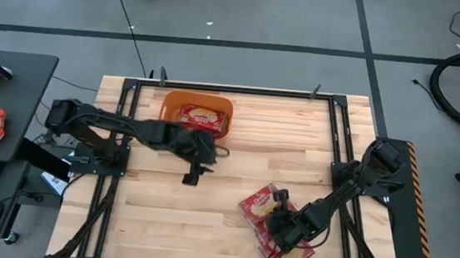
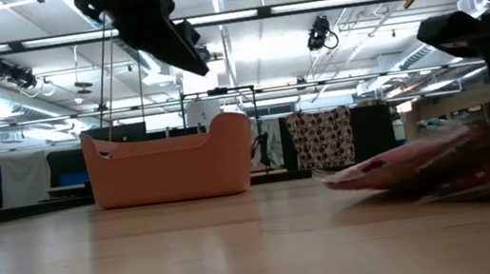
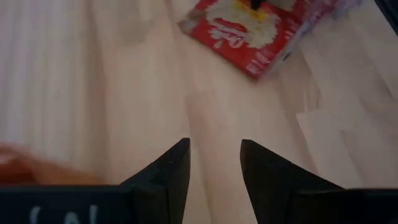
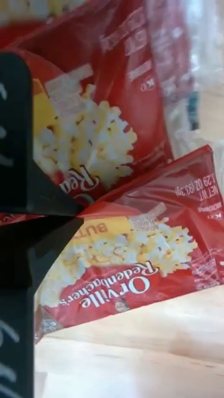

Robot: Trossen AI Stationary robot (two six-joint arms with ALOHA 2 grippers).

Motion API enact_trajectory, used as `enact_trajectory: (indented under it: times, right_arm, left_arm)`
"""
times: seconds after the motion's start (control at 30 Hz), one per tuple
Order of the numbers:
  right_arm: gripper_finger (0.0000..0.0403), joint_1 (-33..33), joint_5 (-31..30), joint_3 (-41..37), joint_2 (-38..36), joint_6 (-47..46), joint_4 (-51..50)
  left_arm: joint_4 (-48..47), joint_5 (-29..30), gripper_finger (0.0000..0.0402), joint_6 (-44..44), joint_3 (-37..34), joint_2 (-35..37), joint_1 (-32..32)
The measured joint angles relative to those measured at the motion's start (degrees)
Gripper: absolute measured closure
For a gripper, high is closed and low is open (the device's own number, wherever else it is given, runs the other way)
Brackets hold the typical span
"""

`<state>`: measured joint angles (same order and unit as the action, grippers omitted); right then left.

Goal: Sort popcorn bags into baskets
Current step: Put the popcorn bag into the orange bin

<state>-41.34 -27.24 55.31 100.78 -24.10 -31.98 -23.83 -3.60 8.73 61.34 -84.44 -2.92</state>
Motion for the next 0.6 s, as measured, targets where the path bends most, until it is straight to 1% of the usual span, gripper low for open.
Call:
enact_trajectory:
  times: [0.13,0.3,0.43,0.6]
  right_arm:
    - [0.0397,1.8,4.0,0.0,-2.9,-0.8,0.5]
    - [0.0396,5.4,8.7,0.0,-8.3,-3.3,0.6]
    - [0.0397,9.3,12.8,0.1,-12.8,-7.2,1.3]
    - [0.0398,13.3,17.5,0.1,-16.9,-11.9,2.6]
  left_arm:
    - [2.6,2.8,0.0255,1.4,-0.1,-3.9,-3.2]
    - [8.6,5.4,0.0255,2.1,-0.1,-8.0,-6.2]
    - [12.5,7.8,0.0255,2.9,-0.1,-10.6,-8.1]
    - [15.2,9.3,0.0255,2.9,-0.2,-12.2,-8.9]
